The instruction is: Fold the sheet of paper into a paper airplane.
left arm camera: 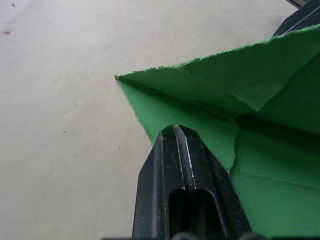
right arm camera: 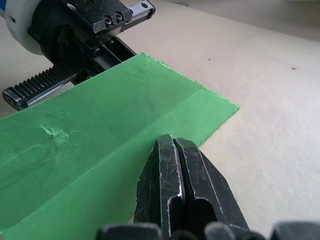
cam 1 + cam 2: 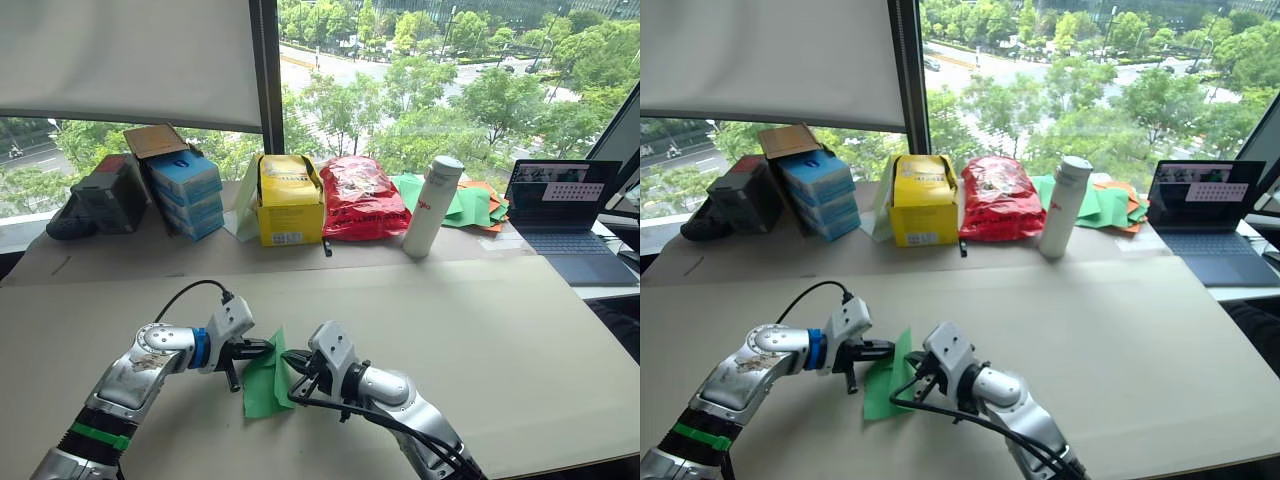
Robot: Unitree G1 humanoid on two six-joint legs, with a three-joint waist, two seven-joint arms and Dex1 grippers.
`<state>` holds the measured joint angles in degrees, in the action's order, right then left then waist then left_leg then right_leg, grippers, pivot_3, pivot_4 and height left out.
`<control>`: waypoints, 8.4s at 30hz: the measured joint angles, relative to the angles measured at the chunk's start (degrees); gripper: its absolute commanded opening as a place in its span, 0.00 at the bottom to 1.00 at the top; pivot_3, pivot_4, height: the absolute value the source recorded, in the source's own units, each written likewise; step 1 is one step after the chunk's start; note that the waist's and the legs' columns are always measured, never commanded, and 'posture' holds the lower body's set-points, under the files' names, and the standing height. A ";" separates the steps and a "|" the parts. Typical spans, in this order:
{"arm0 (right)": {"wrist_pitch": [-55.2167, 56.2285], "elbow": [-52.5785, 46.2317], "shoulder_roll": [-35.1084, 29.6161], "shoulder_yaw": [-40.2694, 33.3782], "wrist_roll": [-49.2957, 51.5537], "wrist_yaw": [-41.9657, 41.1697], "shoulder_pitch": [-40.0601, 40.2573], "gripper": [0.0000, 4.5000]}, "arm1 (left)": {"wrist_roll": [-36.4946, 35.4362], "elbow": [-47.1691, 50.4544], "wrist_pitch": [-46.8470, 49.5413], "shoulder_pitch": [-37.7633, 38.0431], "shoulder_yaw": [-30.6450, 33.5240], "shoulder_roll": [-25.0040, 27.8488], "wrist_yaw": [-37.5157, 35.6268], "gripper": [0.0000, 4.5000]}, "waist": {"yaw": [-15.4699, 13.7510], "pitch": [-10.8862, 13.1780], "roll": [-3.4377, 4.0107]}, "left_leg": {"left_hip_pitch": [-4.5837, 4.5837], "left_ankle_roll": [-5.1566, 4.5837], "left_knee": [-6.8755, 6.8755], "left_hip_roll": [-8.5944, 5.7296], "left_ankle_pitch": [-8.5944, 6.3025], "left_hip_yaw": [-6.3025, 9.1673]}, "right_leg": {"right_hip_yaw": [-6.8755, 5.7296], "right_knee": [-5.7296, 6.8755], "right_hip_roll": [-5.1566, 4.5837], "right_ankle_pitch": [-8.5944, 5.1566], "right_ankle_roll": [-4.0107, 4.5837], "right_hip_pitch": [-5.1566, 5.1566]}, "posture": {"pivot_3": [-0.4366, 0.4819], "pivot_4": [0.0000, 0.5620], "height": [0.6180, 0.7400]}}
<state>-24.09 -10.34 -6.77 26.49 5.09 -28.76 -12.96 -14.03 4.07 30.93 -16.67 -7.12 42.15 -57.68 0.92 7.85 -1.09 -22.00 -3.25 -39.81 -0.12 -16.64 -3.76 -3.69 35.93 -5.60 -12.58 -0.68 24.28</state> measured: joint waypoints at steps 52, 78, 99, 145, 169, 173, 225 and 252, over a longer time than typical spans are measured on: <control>4.74 20.82 0.65 2.84 -5.08 -11.10 -17.65 0.00 | -3.82 11.63 -2.58 15.86 3.38 0.54 5.55 0.00 | -0.18 0.01 0.05 | 0.23 0.31 0.07 -0.07 0.08 0.10 | 0.00 0.11 -0.57 0.00 0.07 -0.14 | 0.48 0.27 1.00; 12.13 44.76 9.16 -0.46 -7.18 -9.43 -30.71 0.00 | -3.09 14.84 -2.17 17.65 3.35 1.76 7.75 0.00 | 0.63 0.00 0.33 | 0.46 0.41 0.24 -0.07 0.06 0.10 | 0.20 0.14 -0.83 0.00 0.15 -0.10 | 0.48 0.27 1.00; 5.85 16.82 -1.31 1.96 -8.27 -15.01 -13.18 0.00 | -3.07 13.63 -2.56 16.50 2.50 1.83 7.06 0.00 | -0.05 -0.04 0.50 | 0.56 0.01 0.33 -0.07 -0.25 0.10 | 0.18 -0.03 -0.86 -0.03 0.17 -0.13 | 0.48 0.27 1.00; -10.68 -10.59 -14.57 -3.91 2.57 -19.20 -1.64 0.00 | -5.76 11.14 -1.53 12.47 2.56 1.09 5.49 0.00 | -1.51 0.12 0.47 | -0.03 -0.08 0.18 -0.02 -0.27 0.14 | 0.04 -0.10 -0.86 -0.04 0.16 0.08 | 0.48 0.27 1.00; -12.15 -23.96 -17.81 -11.64 9.66 -9.75 5.50 0.00 | 6.86 -32.54 -74.65 -14.56 -2.37 3.64 -27.78 1.00 | -1.36 0.42 0.11 | -0.41 -0.15 -0.23 -0.06 -0.30 -0.23 | -0.25 -0.16 -0.04 -0.01 0.00 0.21 | 0.48 0.27 1.00; -12.15 -23.90 -17.95 -11.71 9.70 -9.23 5.47 0.00 | 8.52 -42.66 -85.71 -19.49 -5.23 1.86 -28.80 1.00 | -1.31 0.44 0.08 | -0.41 -0.27 -0.28 -0.05 -0.37 -0.23 | -0.27 -0.15 0.01 -0.01 -0.02 0.21 | 0.48 0.27 1.00; -2.11 -23.24 -24.83 -13.23 7.22 -10.67 6.61 0.58 | 15.79 19.37 -2.33 4.69 -6.64 1.45 1.39 0.26 | -1.52 0.45 0.07 | -0.25 -0.23 -0.60 0.01 -0.35 -0.21 | 0.07 0.00 0.14 -0.02 -0.23 0.00 | 0.48 0.27 1.00; 24.71 -4.32 -21.47 -2.45 -9.81 -12.63 2.26 0.11 | -11.52 6.27 2.15 4.92 14.40 1.74 -1.74 0.57 | -1.42 0.45 0.04 | -0.20 0.16 -0.61 -0.01 -0.13 -0.20 | 0.09 0.06 0.11 -0.03 -0.19 -0.01 | 0.48 0.27 1.00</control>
<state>0.62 -14.66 -28.24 24.04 -4.72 -41.39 -10.70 -25.55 10.34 33.09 -11.75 7.28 43.89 -59.42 -0.50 8.31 -1.04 -22.20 -3.09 -40.42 -0.13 -16.76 -3.97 -3.61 35.99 -5.49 -12.61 -0.87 24.27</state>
